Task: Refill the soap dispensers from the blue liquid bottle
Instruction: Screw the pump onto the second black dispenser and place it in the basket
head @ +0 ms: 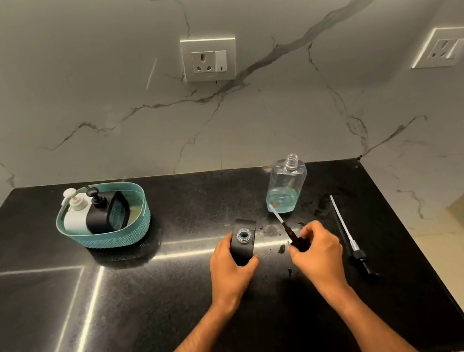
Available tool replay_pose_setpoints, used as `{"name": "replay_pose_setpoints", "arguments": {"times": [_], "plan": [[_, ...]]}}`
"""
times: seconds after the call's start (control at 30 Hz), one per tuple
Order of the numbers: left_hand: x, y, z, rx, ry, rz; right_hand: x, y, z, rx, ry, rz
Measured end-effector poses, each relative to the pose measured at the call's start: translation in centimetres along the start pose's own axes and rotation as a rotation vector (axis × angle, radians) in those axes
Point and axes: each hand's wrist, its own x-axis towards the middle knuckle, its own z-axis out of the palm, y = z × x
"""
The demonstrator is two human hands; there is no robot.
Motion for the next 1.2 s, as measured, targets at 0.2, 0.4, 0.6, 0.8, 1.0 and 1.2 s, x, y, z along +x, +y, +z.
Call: {"name": "replay_pose_setpoints", "arguments": {"times": [0.2, 0.4, 0.6, 0.8, 1.0, 1.2], "plan": [[0.8, -0.3, -1.1, -0.006, -0.098, -0.007, 1.2, -4.0, -3.3, 0.055, -0.01, -0.256], [1.6, -0.8, -1.9, 0.045, -0.172, 0.014, 1.6, -7.1, -4.7, -0.035, -0.133, -0.407], [1.8, -1.0, -2.6, 0.042, -0.224, 0.025, 2.0, -8.7, -5.0, -0.182, -0.249, -0.449], [2.0, -1.3, -2.9, 0.029, -0.261, 0.057, 2.5, -10.3, -4.6, -0.293, -0.328, -0.513], [2.7, -1.6, -3.2, 0.025, -0.335, 0.111, 3.2, -11.8, -1.6, -0.384, -0.482, -0.672], [2.7, -2.0, -3.4, -0.014, -0.326, 0.118, 3.5, -11.2, 0.5, -0.475, -0.575, -0.774]]}}
